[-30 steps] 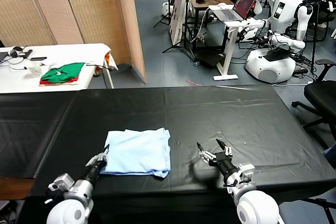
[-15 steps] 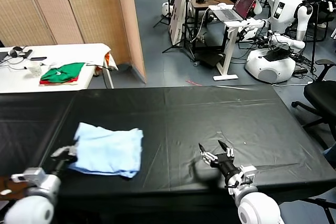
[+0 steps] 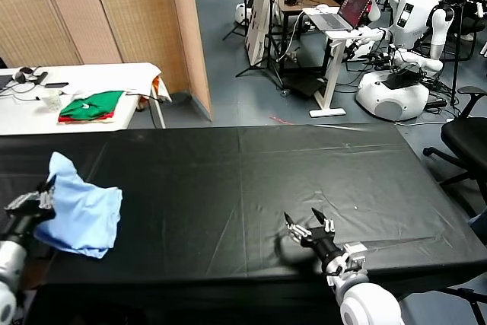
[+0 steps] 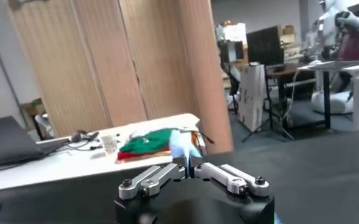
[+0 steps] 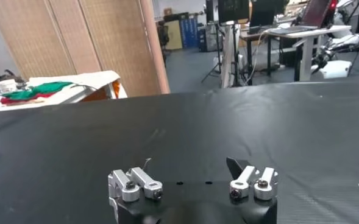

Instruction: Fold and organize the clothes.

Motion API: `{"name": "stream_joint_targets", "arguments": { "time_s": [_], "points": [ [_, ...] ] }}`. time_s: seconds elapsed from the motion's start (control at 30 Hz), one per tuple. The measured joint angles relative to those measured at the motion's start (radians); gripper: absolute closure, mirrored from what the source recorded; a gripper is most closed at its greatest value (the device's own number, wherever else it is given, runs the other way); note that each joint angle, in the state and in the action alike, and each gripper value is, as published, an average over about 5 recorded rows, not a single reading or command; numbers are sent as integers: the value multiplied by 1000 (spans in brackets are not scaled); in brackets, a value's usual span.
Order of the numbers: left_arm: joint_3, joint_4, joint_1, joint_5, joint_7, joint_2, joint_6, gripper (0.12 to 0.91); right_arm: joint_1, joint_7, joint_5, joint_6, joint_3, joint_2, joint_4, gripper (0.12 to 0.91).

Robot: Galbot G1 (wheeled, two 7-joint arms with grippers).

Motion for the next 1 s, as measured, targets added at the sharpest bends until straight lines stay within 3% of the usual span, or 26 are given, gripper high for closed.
{"name": "stream_joint_targets", "arguments": {
  "time_s": [0.17, 0.4, 0.53, 0.67, 0.77, 0.9, 1.0],
  "points": [
    [190, -66, -54, 0, -40, -124, 46, 858, -18, 3, -9, 0, 7, 9, 10, 118],
    [486, 2, -146, 133, -23, -320, 37, 858, -33, 4, -4, -8, 25, 1, 29, 118],
    [589, 46, -176, 169, -20, -386, 35, 858, -19, 5, 28, -29, 25, -13, 36, 118],
    [636, 62, -177, 181, 2, -408, 29, 848, 2, 8, 74, -61, 7, -24, 36, 118],
    [647, 60, -175, 187, 33, -407, 12, 742, 24, 12, 111, -91, -17, -31, 30, 118],
    [635, 47, -176, 201, 71, -388, -32, 486, 71, 24, 168, -136, -69, -37, 17, 118],
    [610, 40, -175, 218, 76, -359, -67, 286, 112, 36, 191, -156, -119, -36, 2, 118]
  ]
}}
